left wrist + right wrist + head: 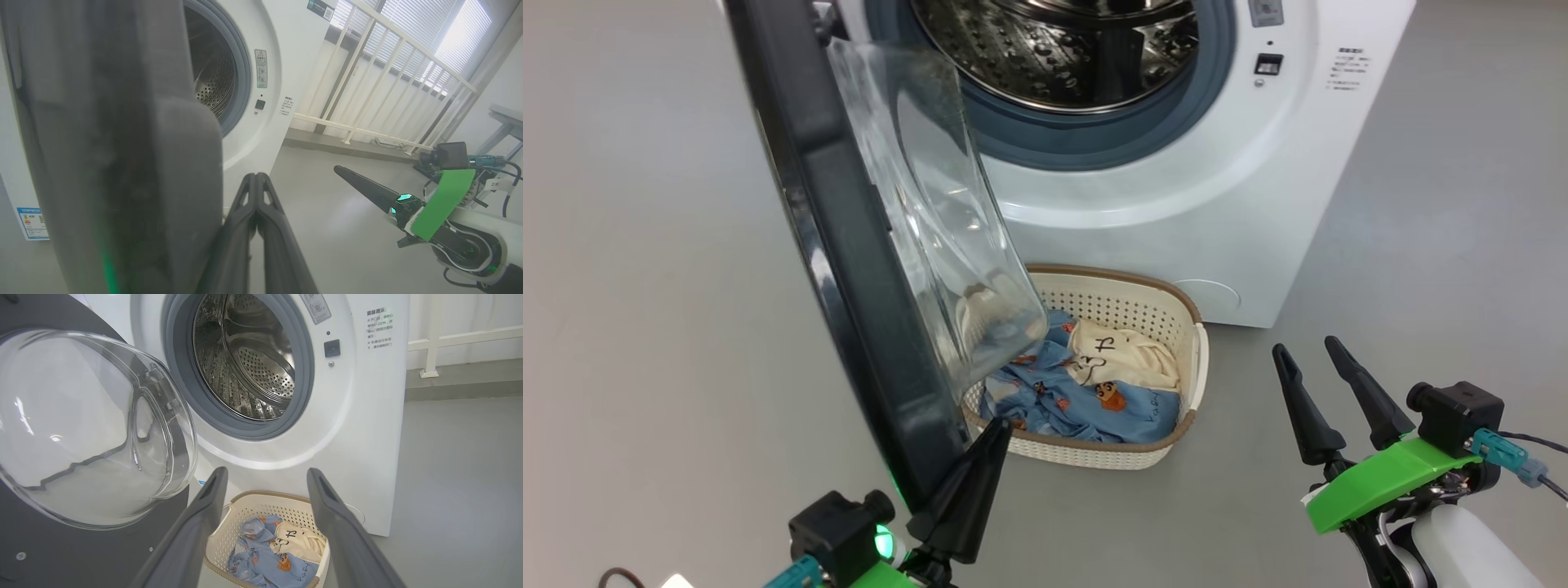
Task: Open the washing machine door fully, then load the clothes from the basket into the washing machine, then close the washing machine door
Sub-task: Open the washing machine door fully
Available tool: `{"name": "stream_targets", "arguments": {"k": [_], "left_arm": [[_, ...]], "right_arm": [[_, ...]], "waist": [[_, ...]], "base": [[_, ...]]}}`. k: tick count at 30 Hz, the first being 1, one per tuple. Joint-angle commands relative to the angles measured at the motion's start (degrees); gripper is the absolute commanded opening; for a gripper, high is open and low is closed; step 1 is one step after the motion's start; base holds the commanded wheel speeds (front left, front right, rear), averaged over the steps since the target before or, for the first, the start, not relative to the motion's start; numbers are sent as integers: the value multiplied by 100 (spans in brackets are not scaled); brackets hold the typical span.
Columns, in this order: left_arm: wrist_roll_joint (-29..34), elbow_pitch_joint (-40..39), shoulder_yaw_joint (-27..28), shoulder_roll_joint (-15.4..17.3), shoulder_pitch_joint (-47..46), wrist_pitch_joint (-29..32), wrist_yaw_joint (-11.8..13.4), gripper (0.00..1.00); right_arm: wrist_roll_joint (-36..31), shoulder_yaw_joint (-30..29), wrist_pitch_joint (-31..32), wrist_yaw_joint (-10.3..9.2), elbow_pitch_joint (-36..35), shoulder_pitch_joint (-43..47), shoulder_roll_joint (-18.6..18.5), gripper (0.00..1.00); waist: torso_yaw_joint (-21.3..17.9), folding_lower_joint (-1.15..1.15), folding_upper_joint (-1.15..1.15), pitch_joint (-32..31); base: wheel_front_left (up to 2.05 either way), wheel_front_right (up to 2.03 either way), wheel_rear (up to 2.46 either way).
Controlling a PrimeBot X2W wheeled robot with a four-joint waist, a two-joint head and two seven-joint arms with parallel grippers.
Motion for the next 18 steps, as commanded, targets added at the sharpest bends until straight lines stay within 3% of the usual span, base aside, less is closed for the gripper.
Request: {"name": "stream_targets", "arguments": {"k": [1, 18], "left_arm": [[-51, -163, 376, 153, -85, -19, 126, 0], [-133, -212, 562, 294, 38, -26, 340, 0]], "right_arm": [[44, 105, -69, 26, -103, -51, -43, 100], [75, 167, -69, 26, -55, -16, -24, 100]], "waist": [[113, 0, 0, -45], [594, 0, 0, -88]], "base": [[0, 0, 0], [0, 0, 0]]}}
